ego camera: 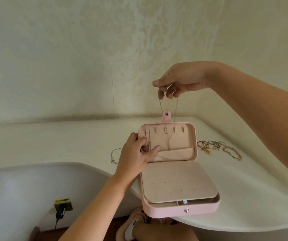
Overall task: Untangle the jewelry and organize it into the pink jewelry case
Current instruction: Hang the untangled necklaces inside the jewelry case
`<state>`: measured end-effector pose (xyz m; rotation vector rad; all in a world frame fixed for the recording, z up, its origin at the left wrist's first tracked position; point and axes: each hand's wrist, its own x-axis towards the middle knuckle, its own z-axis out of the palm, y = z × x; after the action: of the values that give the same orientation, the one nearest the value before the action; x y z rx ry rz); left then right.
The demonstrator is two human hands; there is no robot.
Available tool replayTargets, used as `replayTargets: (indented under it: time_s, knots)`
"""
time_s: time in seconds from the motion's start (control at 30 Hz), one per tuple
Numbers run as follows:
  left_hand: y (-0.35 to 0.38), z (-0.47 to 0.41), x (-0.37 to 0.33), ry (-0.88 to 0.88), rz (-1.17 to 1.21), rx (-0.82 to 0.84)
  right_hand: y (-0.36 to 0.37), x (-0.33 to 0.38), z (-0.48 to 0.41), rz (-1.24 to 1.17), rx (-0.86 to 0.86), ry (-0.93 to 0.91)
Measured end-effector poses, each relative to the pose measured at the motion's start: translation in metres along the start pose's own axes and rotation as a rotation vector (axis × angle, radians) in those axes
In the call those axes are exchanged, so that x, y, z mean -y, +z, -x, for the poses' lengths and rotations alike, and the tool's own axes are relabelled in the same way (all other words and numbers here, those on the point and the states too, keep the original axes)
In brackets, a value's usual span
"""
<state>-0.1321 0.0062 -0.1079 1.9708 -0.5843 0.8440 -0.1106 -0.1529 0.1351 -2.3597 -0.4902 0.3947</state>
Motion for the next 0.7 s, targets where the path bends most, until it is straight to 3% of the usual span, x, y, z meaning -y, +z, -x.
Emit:
replayTargets:
  time_s: [0.2, 0.4, 0.7]
  knots:
    - [0.0, 0.0, 0.0, -0.005, -0.013, 0.011, 0.007, 0.007, 0.002, 0.031, 0.175, 0.073]
    - [0.001, -0.001, 0.0, -0.01, -0.013, -0.004, 0.014, 0.012, 0.002, 0.214, 0.158, 0.116]
    - [-0.001, 0.0, -0.003, -0.024, 0.011, 0.0, 0.019, -0.003, -0.002, 0.143, 0.17, 0.089]
